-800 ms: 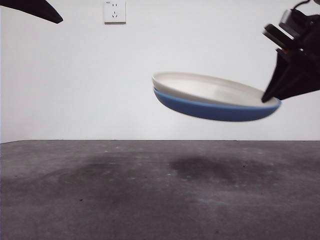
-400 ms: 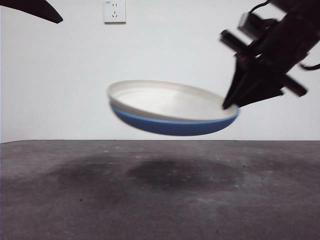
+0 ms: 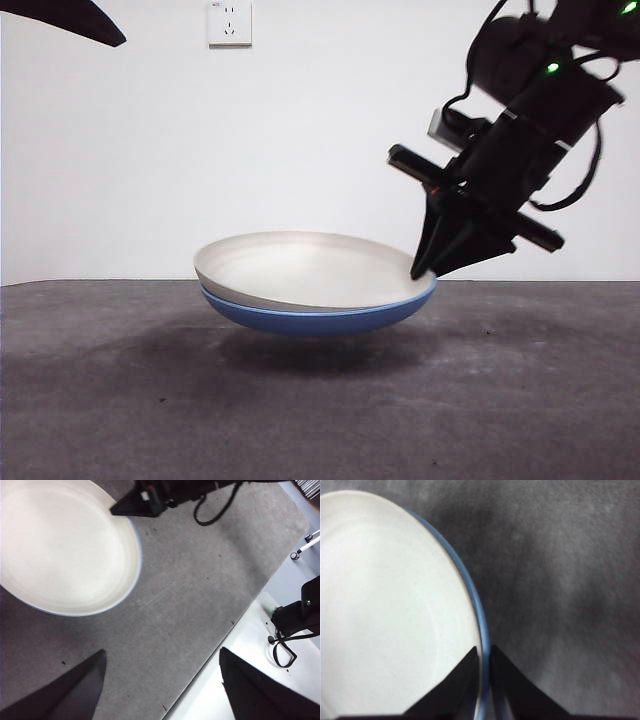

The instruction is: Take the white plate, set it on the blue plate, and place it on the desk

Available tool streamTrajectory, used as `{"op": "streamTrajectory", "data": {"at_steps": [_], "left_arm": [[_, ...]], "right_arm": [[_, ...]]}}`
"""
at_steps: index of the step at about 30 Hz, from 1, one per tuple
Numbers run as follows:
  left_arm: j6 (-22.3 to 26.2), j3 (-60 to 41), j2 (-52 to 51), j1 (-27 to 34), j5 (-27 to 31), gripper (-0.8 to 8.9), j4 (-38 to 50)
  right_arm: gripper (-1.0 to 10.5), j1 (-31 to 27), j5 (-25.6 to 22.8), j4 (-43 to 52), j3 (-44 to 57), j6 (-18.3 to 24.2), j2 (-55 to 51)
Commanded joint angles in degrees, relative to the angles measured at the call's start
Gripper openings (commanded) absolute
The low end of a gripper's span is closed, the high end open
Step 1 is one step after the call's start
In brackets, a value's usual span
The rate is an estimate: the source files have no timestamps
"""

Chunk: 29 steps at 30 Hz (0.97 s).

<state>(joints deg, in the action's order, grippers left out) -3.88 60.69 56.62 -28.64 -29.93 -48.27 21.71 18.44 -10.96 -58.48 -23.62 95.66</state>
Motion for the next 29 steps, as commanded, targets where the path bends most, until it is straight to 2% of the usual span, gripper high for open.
{"op": "streamTrajectory", "data": {"at_steps": [1,14,15,19,20,29], "left_arm": [[0.9,0.4,0.3,-0.3,-0.1,3.66,0.2],[0.9,0.4,0.3,-0.3,-0.1,3.66,0.2],[0.9,0.4,0.3,-0.3,-0.1,3.66,0.2],[0.9,0.4,0.3,-0.3,-0.1,3.66,0.2],[0.9,0.4,0.3,-0.3,-0.1,3.66,0.2],[0.9,0.4,0.3,-0.3,-0.1,3.66,0.2]], "right_arm": [[0.1,0.4,0.6,1.0,-2.3,-1.6,3.0],[0.2,0.6,0.3,0.2,-2.5,-1.5,7.5],[0.3,0.6,0.1,0.2,-2.5,-1.5,7.5],[2.6,0.6,0.1,0.2,-2.5,-1.6,7.5],[2.8,0.6,0.1,0.2,-2.5,-1.5,7.3],[2.9,0.6,-1.2,-0.9,-2.5,-1.0,1.7]]}}
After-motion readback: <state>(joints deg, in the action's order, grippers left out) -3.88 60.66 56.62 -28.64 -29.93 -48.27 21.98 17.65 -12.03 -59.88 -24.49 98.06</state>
